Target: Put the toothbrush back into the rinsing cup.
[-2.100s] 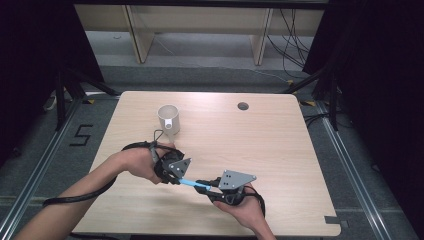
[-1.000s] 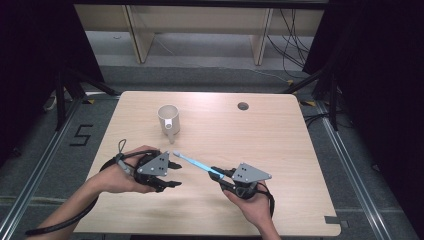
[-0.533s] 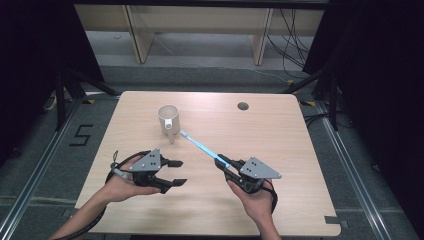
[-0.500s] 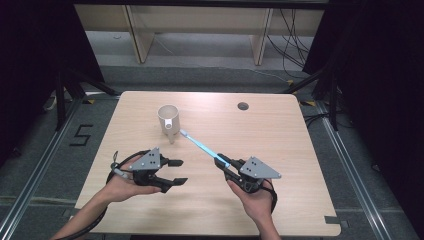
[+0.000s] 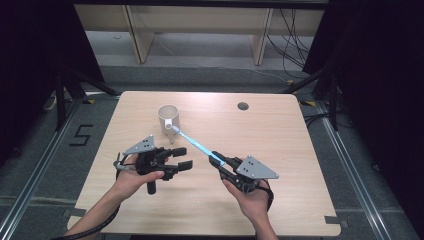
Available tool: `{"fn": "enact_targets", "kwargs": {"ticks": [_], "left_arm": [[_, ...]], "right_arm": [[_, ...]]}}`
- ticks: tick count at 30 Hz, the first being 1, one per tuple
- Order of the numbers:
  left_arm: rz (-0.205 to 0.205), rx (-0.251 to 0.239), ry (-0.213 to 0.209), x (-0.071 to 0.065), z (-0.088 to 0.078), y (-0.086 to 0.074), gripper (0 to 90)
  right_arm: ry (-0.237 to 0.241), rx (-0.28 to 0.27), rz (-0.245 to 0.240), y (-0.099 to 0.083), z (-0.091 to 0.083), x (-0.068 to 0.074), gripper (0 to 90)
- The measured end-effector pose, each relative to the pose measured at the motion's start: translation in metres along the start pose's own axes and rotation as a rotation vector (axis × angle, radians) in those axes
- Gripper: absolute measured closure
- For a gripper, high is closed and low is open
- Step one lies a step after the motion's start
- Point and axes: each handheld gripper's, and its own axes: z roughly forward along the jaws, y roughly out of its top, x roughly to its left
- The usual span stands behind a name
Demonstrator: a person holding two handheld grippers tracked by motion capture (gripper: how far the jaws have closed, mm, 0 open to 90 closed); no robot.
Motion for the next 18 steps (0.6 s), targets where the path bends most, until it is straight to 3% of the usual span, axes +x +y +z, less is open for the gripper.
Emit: {"fn": "enact_targets", "kwargs": {"ticks": [1, 5, 7, 9, 12, 14, 16, 18], "left_arm": [[0.000, 0.000, 0.000, 0.0000, 0.0000, 0.0000, 35.0], [-0.010, -0.017, 0.001, -0.0002, 0.0022, 0.0044, 35.5], [-0.014, -0.022, -0.001, 0.0011, 0.0034, 0.0060, 35.6], [-0.023, -0.032, 0.000, 0.0020, 0.0037, 0.0072, 35.7], [-0.036, -0.041, -0.006, 0.0029, 0.0041, 0.0084, 36.0], [-0.051, -0.049, -0.016, 0.0035, 0.0053, 0.0092, 36.1], [-0.055, -0.049, -0.023, 0.0035, 0.0064, 0.0095, 36.3], [-0.060, -0.052, -0.025, 0.0027, 0.0080, 0.0099, 36.4]], "right_arm": [[-0.007, 0.029, 0.011, 0.0008, -0.0016, 0.0016, 78.8], [0.013, 0.000, 0.002, 0.0012, 0.0010, 0.0019, 78.8], [0.004, 0.004, -0.025, 0.0025, 0.0007, 0.0021, 78.8], [0.024, 0.000, 0.008, 0.0017, 0.0019, 0.0045, 78.8], [0.011, 0.009, 0.002, 0.0018, 0.0018, 0.0056, 78.8], [0.016, 0.006, -0.034, 0.0032, 0.0020, 0.0046, 78.8], [0.018, 0.008, -0.028, 0.0039, 0.0023, 0.0059, 78.8], [0.010, -0.023, -0.058, 0.0039, 0.0043, 0.0044, 78.8]]}}
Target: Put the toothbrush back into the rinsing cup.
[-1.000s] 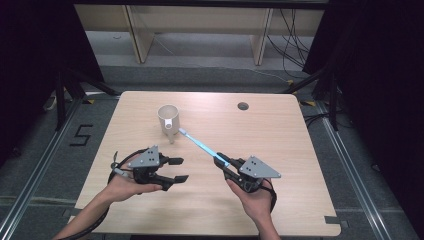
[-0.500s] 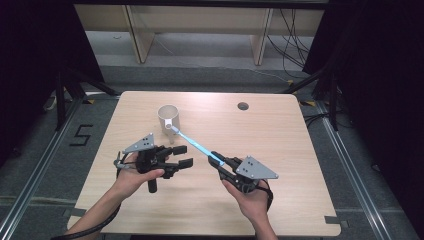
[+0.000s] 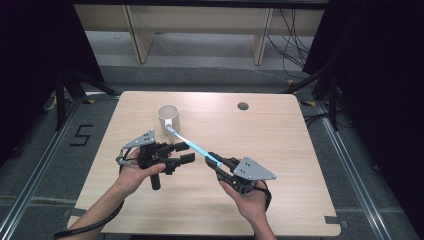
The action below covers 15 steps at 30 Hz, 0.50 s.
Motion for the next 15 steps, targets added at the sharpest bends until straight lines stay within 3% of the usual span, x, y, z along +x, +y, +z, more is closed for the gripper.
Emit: {"fn": "enact_targets", "kwargs": {"ticks": [9, 10, 11, 12, 15], "left_arm": [[-0.041, -0.024, -0.005, -0.0009, 0.0040, 0.0036, 39.1], [-0.048, -0.029, 0.004, -0.0005, 0.0042, 0.0046, 40.6], [-0.053, -0.035, 0.006, -0.0005, 0.0046, 0.0049, 41.3], [-0.059, -0.037, 0.009, -0.0004, 0.0048, 0.0053, 42.2], [-0.076, -0.044, 0.016, -0.0006, 0.0054, 0.0059, 44.7]], "right_arm": [[0.000, 0.020, 0.010, -0.0004, 0.0010, 0.0052, 78.7], [-0.005, 0.013, -0.018, -0.0006, 0.0019, 0.0045, 78.7], [-0.008, 0.002, -0.011, -0.0012, 0.0032, 0.0055, 78.7], [-0.001, 0.026, -0.003, -0.0012, 0.0024, 0.0068, 78.7], [-0.004, 0.020, -0.018, -0.0023, 0.0049, 0.0080, 78.7]]}}
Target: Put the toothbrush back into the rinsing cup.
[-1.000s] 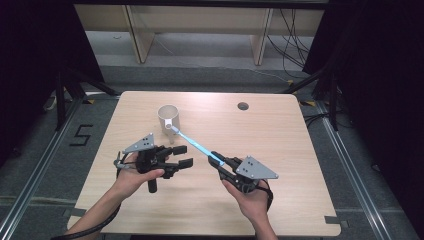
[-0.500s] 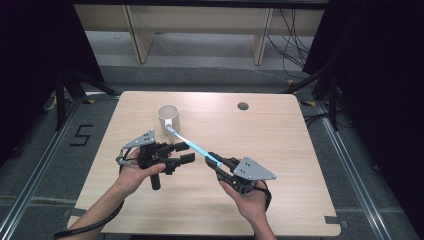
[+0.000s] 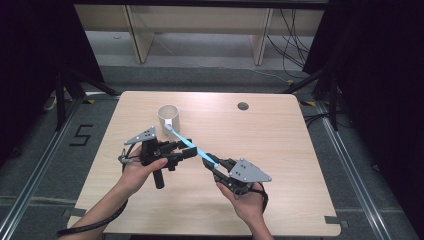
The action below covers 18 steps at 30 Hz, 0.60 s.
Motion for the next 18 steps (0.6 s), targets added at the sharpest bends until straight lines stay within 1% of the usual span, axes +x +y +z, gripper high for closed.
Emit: {"fn": "enact_targets", "kwargs": {"ticks": [2, 4, 5, 6, 7, 9, 10, 11, 12, 13, 14, 15, 16, 17, 18], "left_arm": [[-0.007, -0.004, 0.007, 0.000, 0.001, 0.000, 47.4], [-0.016, -0.010, 0.012, 0.000, 0.001, 0.000, 52.1], [-0.016, -0.010, 0.012, 0.000, 0.001, 0.000, 54.5], [-0.019, -0.014, 0.014, 0.000, 0.002, 0.000, 57.4], [-0.037, -0.026, 0.012, -0.001, 0.002, 0.001, 60.5], [-0.040, -0.030, 0.009, -0.001, 0.002, 0.001, 66.2], [-0.044, -0.038, 0.000, -0.003, 0.002, 0.002, 66.2], [-0.046, -0.046, -0.011, -0.006, 0.001, 0.004, 70.9], [-0.042, -0.050, -0.020, -0.007, 0.001, 0.005, 73.1], [-0.033, -0.053, -0.022, -0.009, 0.001, 0.006, 76.1], [-0.029, -0.054, -0.032, -0.011, 0.000, 0.007, 78.8], [-0.020, -0.053, -0.043, -0.013, 0.000, 0.008, 80.5], [-0.011, -0.052, -0.046, -0.016, 0.000, 0.009, 81.8], [0.005, -0.055, -0.052, -0.018, 0.000, 0.010, 82.8], [0.029, -0.051, -0.045, -0.020, 0.000, 0.011, 83.0]], "right_arm": [[-0.006, 0.008, -0.015, 0.000, 0.001, 0.001, 78.7], [-0.002, 0.015, -0.002, -0.001, 0.002, 0.003, 78.8], [-0.009, 0.011, -0.016, -0.001, 0.002, 0.003, 78.8], [0.002, 0.024, -0.004, -0.001, 0.003, 0.005, 78.7], [-0.011, 0.021, -0.016, -0.002, 0.004, 0.006, 78.7], [-0.001, 0.029, -0.015, -0.002, 0.004, 0.007, 78.6], [-0.007, 0.032, -0.028, -0.003, 0.005, 0.007, 78.6], [-0.005, 0.052, -0.020, -0.005, 0.006, 0.008, 78.3], [-0.014, 0.042, -0.019, -0.006, 0.008, 0.009, 77.9], [-0.008, 0.062, -0.012, -0.007, 0.008, 0.010, 76.2], [-0.002, 0.055, -0.004, -0.008, 0.010, 0.011, 73.5], [-0.011, 0.063, -0.012, -0.009, 0.011, 0.011, 71.2], [-0.005, 0.064, -0.020, -0.009, 0.011, 0.010, 68.5], [0.001, 0.080, -0.009, -0.009, 0.011, 0.011, 66.0], [-0.003, 0.084, 0.013, -0.009, 0.012, 0.012, 64.5]]}}
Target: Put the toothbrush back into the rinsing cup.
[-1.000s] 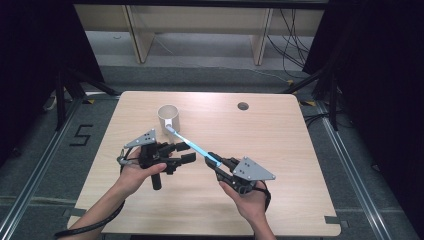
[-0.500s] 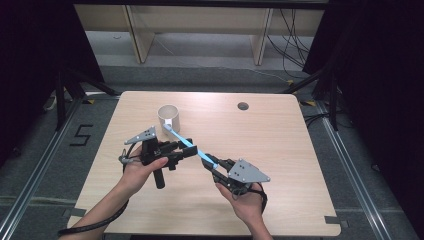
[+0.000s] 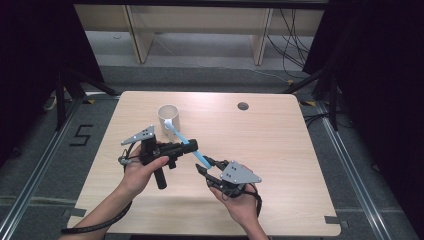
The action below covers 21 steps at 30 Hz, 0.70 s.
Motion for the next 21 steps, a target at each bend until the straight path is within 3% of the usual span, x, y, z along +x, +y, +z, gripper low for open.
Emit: {"fn": "enact_targets", "kwargs": {"ticks": [2, 3, 5, 7, 8, 11, 14, 17, 18, 19, 20, 21], "left_arm": [[0.016, 0.001, 0.006, -0.002, -0.001, 0.001, 83.1], [0.027, -0.004, 0.011, -0.002, -0.001, 0.003, 83.1], [0.083, 0.004, 0.058, -0.003, -0.005, 0.008, 83.2], [0.096, 0.008, 0.072, -0.003, -0.006, 0.009, 83.2], [0.148, 0.027, 0.116, -0.003, -0.009, 0.011, 83.2], [0.215, 0.064, 0.180, -0.002, -0.011, 0.010, 83.2], [0.258, 0.102, 0.224, -0.001, -0.011, 0.007, 83.2], [0.265, 0.124, 0.241, 0.000, -0.011, 0.003, 83.2], [0.284, 0.147, 0.257, 0.001, -0.010, -0.001, 83.2], [0.289, 0.159, 0.262, 0.002, -0.009, -0.004, 83.2], [0.292, 0.169, 0.268, 0.003, -0.007, -0.006, 83.2], [0.304, 0.177, 0.273, 0.003, -0.006, -0.009, 83.2]], "right_arm": [[0.019, -0.004, -0.002, 0.000, 0.001, -0.001, 63.3], [0.005, 0.000, -0.010, 0.001, -0.001, -0.002, 61.6], [0.009, 0.003, 0.005, 0.001, -0.002, -0.002, 57.1], [-0.011, 0.020, -0.013, 0.001, -0.004, -0.004, 56.3], [-0.010, 0.020, 0.011, 0.001, -0.005, -0.003, 55.1], [-0.010, 0.025, 0.024, 0.003, -0.008, -0.006, 54.4], [-0.028, 0.007, 0.021, 0.007, -0.009, -0.007, 54.6], [-0.024, -0.002, 0.037, 0.012, -0.011, -0.007, 56.4], [-0.023, -0.004, 0.051, 0.013, -0.011, -0.007, 57.4], [-0.040, -0.012, 0.035, 0.015, -0.011, -0.007, 58.3], [-0.022, -0.012, 0.065, 0.017, -0.011, -0.006, 59.2], [-0.029, -0.022, 0.043, 0.019, -0.010, -0.007, 60.3]]}}
